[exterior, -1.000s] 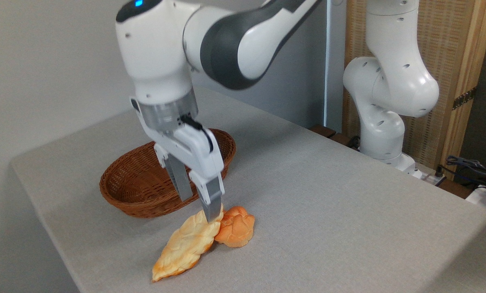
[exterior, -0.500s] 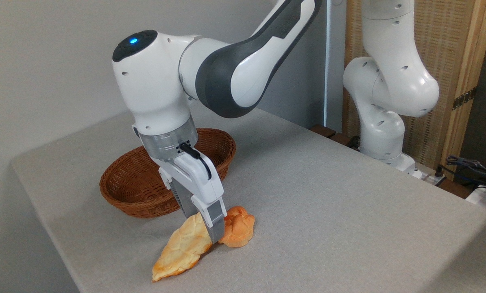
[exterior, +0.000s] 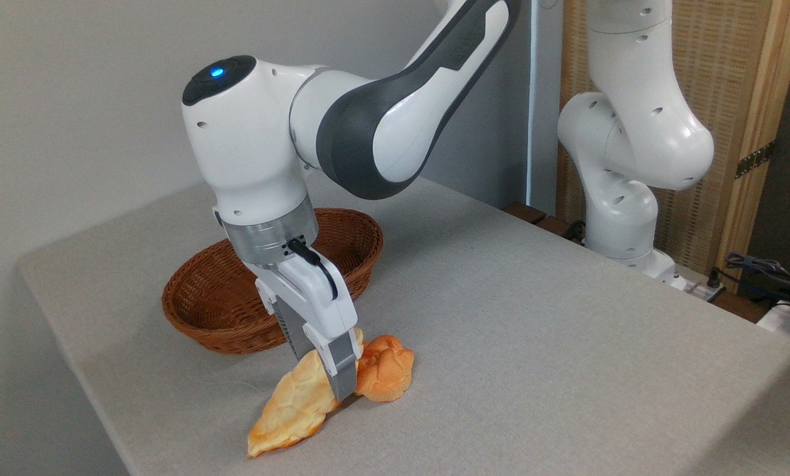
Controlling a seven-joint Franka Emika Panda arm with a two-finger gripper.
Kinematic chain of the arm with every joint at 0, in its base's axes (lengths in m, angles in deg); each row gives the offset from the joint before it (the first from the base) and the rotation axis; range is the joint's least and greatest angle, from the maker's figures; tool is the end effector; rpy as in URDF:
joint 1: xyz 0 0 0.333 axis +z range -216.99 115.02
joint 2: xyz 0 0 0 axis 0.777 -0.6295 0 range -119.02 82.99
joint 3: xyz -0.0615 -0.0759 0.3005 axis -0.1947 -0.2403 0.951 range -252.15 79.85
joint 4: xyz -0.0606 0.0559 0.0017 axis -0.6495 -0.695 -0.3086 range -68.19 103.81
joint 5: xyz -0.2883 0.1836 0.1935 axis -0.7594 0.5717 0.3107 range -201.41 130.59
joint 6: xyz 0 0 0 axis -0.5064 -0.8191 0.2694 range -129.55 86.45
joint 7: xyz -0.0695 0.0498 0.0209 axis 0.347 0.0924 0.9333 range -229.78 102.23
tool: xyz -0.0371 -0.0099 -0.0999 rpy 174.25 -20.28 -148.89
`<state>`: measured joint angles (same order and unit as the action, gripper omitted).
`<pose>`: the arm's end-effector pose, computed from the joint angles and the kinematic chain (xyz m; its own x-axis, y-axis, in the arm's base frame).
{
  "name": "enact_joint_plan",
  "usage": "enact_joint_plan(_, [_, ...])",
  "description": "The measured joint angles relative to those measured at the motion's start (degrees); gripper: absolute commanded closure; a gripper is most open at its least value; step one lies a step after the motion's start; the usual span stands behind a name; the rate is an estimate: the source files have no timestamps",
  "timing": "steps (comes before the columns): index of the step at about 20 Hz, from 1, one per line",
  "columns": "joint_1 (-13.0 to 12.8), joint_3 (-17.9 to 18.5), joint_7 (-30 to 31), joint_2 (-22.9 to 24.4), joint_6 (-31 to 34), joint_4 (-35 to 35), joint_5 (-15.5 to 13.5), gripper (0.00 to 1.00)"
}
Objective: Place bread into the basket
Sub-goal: 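Lift the braided loaf and carry it over the wicker basket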
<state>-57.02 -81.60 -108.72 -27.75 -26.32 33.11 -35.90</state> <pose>0.5991 -0.0181 0.4312 0.6900 -0.7225 -0.0438 -0.7217 -0.6913 0.0358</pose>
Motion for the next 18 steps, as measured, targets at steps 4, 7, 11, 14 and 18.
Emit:
enact_joint_plan(4, [0.0, 0.0, -0.02, 0.0, -0.02, 0.0, 0.0, 0.67])
enact_joint_plan(7, [0.0, 0.0, -0.02, 0.0, -0.04, -0.01, 0.0, 0.67])
enact_joint_plan(11, [-0.04, -0.16, -0.02, 0.76, -0.05, -0.57, 0.0, 0.63])
enact_joint_plan(14, [-0.28, -0.75, -0.02, 3.86, -0.05, -1.0, -0.01, 0.63])
enact_joint_plan(18, [-0.63, -4.02, 0.0, 9.3, 3.27, -1.0, -2.02, 0.63])
